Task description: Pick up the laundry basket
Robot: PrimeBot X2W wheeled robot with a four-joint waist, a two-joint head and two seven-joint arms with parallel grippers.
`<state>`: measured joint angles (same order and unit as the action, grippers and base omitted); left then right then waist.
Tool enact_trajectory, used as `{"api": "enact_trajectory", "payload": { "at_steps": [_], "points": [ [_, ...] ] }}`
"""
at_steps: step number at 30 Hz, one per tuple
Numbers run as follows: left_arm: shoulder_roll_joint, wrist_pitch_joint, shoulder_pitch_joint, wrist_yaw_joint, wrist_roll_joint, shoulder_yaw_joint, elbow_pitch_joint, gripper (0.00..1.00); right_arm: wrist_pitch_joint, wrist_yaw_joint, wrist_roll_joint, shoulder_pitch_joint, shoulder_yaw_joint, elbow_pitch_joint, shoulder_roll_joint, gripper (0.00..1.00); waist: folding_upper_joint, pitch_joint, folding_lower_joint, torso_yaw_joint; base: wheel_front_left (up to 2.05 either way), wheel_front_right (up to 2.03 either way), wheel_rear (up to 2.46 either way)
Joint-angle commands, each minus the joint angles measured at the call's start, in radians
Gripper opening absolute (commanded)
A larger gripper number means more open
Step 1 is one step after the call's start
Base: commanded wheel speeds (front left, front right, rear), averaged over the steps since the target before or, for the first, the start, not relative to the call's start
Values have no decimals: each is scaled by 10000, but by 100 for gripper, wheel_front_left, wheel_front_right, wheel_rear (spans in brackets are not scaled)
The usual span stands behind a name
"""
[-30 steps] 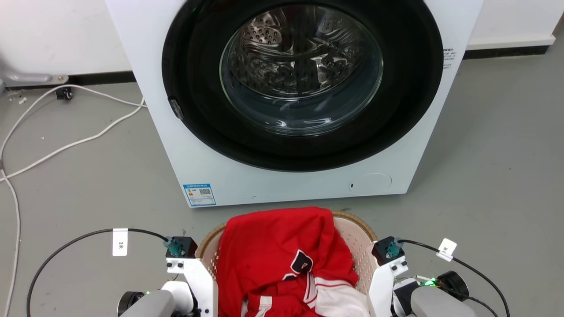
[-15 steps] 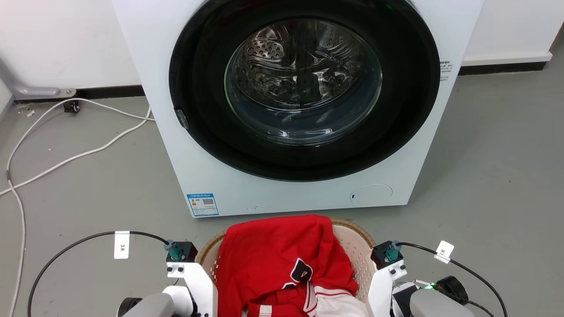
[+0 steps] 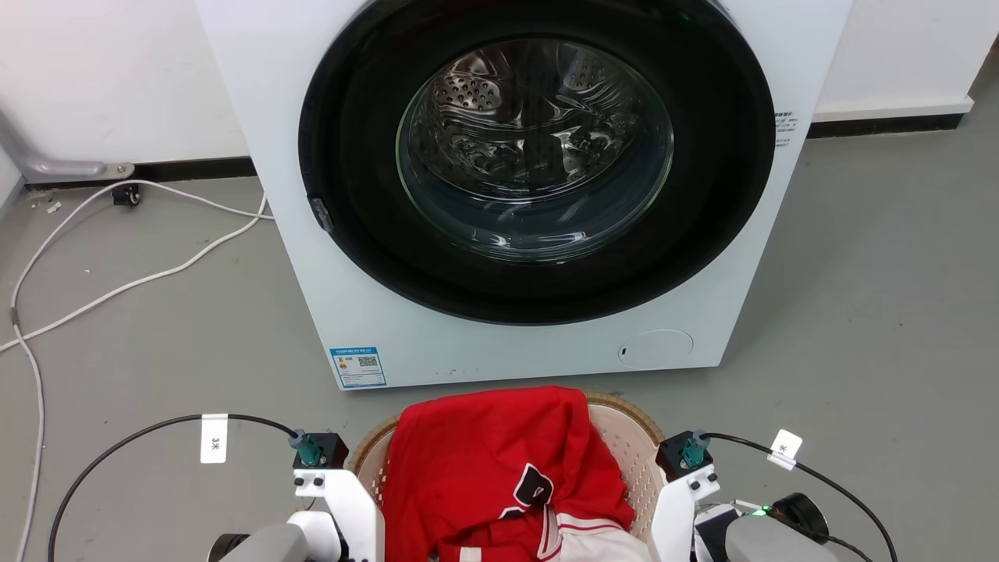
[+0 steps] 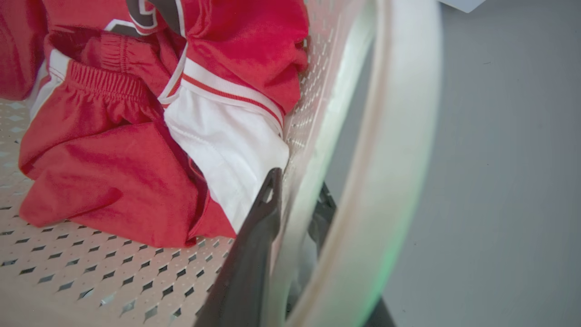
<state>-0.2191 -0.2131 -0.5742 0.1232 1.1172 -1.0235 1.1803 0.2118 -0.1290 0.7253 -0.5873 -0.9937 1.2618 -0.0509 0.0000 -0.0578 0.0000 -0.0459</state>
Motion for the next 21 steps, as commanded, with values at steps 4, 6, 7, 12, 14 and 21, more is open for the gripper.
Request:
{"api": "enact_trajectory", "payload": {
  "at_steps": [4, 6, 7, 12, 14, 21],
  "points": [
    [-27, -82, 103, 122, 109, -187, -28, 0, -71, -32, 108, -203, -207, -8, 11, 0, 0, -20, 0, -8, 0, 0, 0],
    [-31, -80, 103, 122, 179, -232, -23, 0, -74, -32, 179, -196, -268, 0, 11, 0, 0, -22, 0, -13, 0, 0, 0],
    [-30, -72, 100, 122, 185, -255, -18, 0, -71, -32, 188, -195, -296, 4, 11, 0, 0, -20, 0, -15, 0, 0, 0],
    [-12, -41, 102, 122, 311, -356, 1, 0, -69, -32, 297, -206, -422, 44, 11, 0, 0, -20, 0, -15, 0, 0, 0],
    [-12, -18, 115, 122, 353, -394, 3, 0, -67, -32, 338, -214, -472, 61, 11, 0, 0, -25, 0, -17, 0, 0, 0],
    [-17, 23, 93, 123, 505, -554, 42, 0, -91, -32, 472, -214, -617, 110, 11, 0, 0, -37, 0, -19, 0, 0, 0]
  ]
}}
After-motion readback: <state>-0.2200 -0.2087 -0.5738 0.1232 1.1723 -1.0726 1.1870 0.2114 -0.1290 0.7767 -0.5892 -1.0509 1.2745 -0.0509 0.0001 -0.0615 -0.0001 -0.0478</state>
